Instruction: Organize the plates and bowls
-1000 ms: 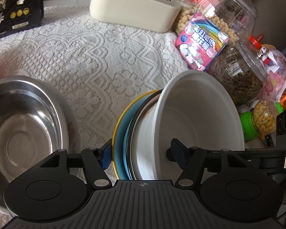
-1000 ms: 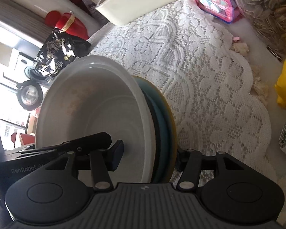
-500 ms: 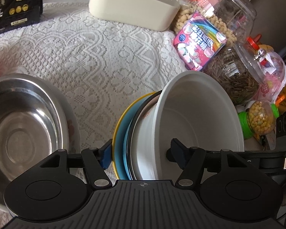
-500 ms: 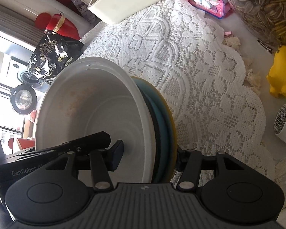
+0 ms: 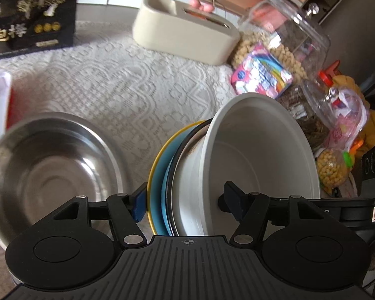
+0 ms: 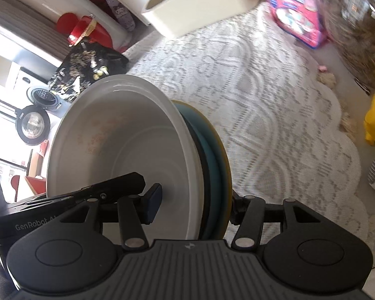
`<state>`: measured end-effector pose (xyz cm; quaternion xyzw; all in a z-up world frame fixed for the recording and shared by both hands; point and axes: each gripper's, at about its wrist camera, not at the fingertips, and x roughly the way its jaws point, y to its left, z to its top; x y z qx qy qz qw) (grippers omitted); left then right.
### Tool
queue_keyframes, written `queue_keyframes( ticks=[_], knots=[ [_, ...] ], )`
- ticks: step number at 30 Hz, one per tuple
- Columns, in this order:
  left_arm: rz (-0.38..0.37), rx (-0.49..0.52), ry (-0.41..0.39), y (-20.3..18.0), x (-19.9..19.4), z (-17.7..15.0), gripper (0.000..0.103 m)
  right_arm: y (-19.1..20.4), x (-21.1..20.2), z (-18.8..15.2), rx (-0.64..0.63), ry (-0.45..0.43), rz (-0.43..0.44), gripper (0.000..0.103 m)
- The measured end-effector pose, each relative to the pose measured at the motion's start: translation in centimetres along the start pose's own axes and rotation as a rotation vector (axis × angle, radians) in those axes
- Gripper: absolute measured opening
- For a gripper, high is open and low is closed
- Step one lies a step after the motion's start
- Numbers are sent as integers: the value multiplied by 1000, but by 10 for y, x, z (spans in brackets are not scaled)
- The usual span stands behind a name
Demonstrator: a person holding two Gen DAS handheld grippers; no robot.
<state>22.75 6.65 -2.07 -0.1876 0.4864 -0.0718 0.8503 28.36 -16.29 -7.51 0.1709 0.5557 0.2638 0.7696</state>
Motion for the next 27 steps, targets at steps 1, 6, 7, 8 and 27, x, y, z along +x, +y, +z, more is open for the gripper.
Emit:
queue_keyframes(
  ticks=[1,6,7,8,27],
  knots=[
    [3,0,-3,4,-5,1,67,6,0,1,-9,-1,2,54],
    [26,-5,-24,34,-37,6,67,46,9,2,-57,8,24,54],
    [31,-9,-27,43,-43,7,67,56,13,2,-67,12,29,54],
    [36,-13,-30,52,-49,7,67,65,16,2,-76,16,32,54],
    [-24,-53,9,173,-40,-4,53,157,112,-7,-175,187,-72,58]
  ],
)
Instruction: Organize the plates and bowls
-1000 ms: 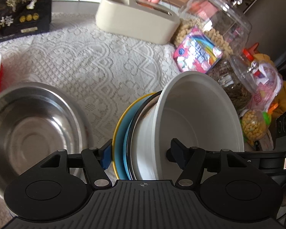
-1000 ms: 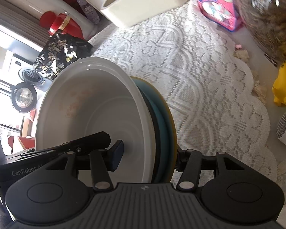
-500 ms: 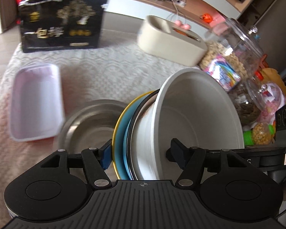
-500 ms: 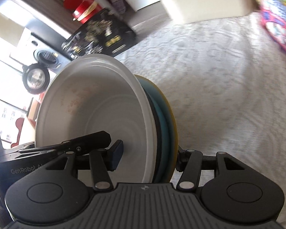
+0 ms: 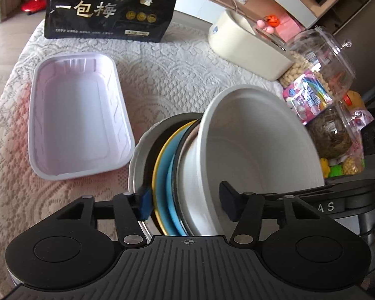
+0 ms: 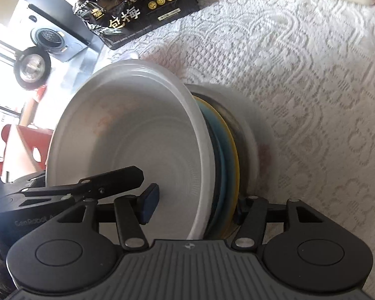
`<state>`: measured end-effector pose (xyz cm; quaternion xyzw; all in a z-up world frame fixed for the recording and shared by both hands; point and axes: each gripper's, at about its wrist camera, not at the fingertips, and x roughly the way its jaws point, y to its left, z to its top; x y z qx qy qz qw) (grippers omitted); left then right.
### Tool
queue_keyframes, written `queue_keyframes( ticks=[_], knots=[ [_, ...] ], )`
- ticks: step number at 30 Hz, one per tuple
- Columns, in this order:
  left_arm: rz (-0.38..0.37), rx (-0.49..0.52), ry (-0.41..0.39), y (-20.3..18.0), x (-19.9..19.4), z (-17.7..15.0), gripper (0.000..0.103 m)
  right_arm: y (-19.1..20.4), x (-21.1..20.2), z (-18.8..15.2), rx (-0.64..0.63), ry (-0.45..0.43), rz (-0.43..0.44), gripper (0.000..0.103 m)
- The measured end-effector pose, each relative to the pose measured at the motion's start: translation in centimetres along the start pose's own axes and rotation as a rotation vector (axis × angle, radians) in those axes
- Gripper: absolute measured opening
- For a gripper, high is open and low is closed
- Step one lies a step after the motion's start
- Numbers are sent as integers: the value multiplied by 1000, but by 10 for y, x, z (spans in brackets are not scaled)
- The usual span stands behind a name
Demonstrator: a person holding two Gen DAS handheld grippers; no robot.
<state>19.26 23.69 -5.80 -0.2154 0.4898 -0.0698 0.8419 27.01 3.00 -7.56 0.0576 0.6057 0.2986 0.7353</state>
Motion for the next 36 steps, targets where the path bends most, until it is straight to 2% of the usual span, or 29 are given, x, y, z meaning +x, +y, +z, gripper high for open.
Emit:
queue_keyframes(
  ticks=[4,8,16,23,28,36],
  knots=[
    [29,46,-1,-4,2,-2,49,5,-2,-1,-19,-68,-54,60],
    [30,30,-3,1,4,-1,41,3,-3,-4,33,-132,-61,59],
    [44,48,-29,-3,3,-4,43,9,-6,-16,12,-158,-100,58],
    [26,36,-8,0,2,-1,41,8,-5,-5,20,-74,-98,57],
    [-3,2,21,9,2,2,35,6,-6,3,41,-12,-93,55],
    [-11,1,25,11,2,2,33,18,-14,0,-33,-8,-140,54]
  ],
)
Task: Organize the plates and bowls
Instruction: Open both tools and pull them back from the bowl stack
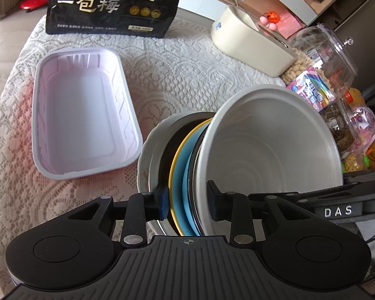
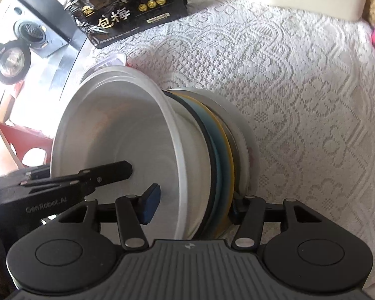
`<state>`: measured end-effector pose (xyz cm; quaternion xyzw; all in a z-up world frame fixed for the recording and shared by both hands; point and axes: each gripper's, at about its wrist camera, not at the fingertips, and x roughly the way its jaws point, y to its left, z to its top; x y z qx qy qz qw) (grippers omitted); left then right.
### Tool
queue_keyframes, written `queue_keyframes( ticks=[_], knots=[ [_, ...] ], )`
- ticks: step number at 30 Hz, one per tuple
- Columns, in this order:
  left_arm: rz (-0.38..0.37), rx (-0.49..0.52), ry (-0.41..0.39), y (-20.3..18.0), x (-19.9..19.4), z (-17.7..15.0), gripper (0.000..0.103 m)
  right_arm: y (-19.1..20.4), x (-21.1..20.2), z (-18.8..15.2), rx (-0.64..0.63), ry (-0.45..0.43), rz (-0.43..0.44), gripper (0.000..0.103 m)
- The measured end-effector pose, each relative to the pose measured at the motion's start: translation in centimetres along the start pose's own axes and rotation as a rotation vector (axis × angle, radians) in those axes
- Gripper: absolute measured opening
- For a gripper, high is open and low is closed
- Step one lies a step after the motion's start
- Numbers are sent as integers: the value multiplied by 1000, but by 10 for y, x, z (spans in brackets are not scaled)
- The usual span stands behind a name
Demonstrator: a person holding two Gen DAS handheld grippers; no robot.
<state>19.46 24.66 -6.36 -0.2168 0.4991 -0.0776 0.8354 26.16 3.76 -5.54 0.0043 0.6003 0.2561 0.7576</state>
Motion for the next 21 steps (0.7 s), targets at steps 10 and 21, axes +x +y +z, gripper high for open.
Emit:
queue_keyframes(
  ticks=[10,21],
  knots=[
    [4,14,4,-2,-2,-1,33,0,-8,-1,-13,-9,-19,51],
    [68,132,-125,-20,-33,-2,35,35,-37,-8,-193,-139,-151,54]
  ],
)
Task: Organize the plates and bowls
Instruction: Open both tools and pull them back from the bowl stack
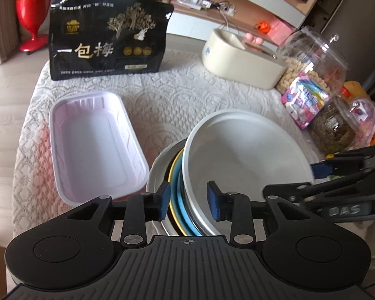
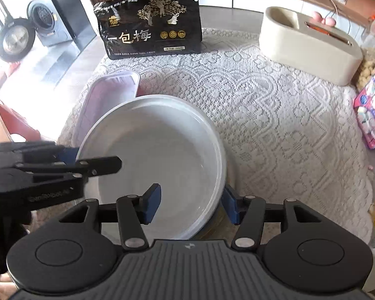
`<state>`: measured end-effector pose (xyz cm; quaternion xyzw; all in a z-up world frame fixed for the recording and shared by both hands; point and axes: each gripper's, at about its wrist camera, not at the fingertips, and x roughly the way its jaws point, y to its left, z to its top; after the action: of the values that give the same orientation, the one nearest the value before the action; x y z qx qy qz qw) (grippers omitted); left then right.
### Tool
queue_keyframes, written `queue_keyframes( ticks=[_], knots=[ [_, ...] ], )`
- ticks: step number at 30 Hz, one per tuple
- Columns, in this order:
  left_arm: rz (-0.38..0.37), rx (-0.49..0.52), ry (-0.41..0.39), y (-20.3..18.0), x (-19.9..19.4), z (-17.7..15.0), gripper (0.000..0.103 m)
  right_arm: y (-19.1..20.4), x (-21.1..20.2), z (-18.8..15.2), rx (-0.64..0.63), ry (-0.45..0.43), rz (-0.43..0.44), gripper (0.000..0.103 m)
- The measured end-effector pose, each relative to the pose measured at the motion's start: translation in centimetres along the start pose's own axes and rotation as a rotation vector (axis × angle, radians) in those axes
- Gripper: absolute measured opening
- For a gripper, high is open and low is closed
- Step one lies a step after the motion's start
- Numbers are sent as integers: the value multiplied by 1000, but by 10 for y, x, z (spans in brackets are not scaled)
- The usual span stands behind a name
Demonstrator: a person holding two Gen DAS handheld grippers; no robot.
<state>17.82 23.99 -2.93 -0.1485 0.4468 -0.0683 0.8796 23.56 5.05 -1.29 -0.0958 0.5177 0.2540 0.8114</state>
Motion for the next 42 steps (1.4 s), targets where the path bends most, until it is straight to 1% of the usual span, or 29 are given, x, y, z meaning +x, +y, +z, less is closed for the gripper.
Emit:
queue_keyframes(
  ticks=[6,10,13,14,15,16,17,18,19,20,21,22,23,25,27,28,29,30,32,34,37,39,40,41,42],
  knots=[
    [16,23,3,-3,-5,-4,35,12,-1,-7,-46,-31,-61,54],
    [35,26,4,-2,-6,-7,35,20,-8,-9,-108,-77,-148,54],
    [44,19,15,0,-5,-9,36,23,-18,-9,-149,-148,-226,54],
    [32,6,22,2,-6,-8,35,23,-23,-8,-154,-189,-250,54],
    [10,-14,27,5,-10,-7,31,23,-27,-7,-150,-222,-258,55],
    [-16,-33,22,9,-16,-3,31,22,-33,-5,-141,-252,-251,55],
    [-36,-52,-1,15,-25,2,30,21,-38,-1,-133,-267,-225,55],
    [-38,-64,-30,20,-33,6,30,20,-43,7,-124,-270,-171,55],
    [-22,-78,-69,27,-43,12,30,20,-46,14,-119,-265,-127,55],
    [8,-89,-100,35,-51,18,30,20,-48,22,-111,-256,-81,56],
    [60,-100,-131,44,-57,23,30,22,-48,32,-102,-241,-38,57],
    [112,-106,-139,51,-57,28,31,22,-47,41,-97,-228,-15,59],
    [179,-117,-130,60,-54,34,31,25,-45,50,-90,-214,4,59],
    [280,-151,-86,80,-36,44,31,32,-35,71,-78,-171,36,59],
    [345,-204,-54,101,-12,54,31,42,-20,90,-72,-111,53,59],
    [364,-224,-38,110,-1,57,31,47,-11,99,-70,-83,51,59],
    [373,-237,-19,118,8,58,31,53,0,109,-72,-55,38,59],
    [365,-247,6,124,17,58,31,58,10,116,-76,-33,17,59],
    [329,-245,45,128,28,54,31,67,31,125,-89,18,-22,59],
    [288,-242,69,127,34,48,31,73,52,132,-92,83,-22,59],
    [284,-221,72,125,40,43,31,86,90,141,-90,202,-11,58],
    [282,-203,61,121,41,44,31,95,113,143,-98,270,-4,49],
    [290,-192,51,118,42,44,31,99,124,146,-106,298,-6,43],
    [301,-180,48,116,43,45,31,103,135,147,-114,326,-15,40],
    [308,-171,48,115,44,44,31,106,141,146,-120,343,-24,40]
  ],
)
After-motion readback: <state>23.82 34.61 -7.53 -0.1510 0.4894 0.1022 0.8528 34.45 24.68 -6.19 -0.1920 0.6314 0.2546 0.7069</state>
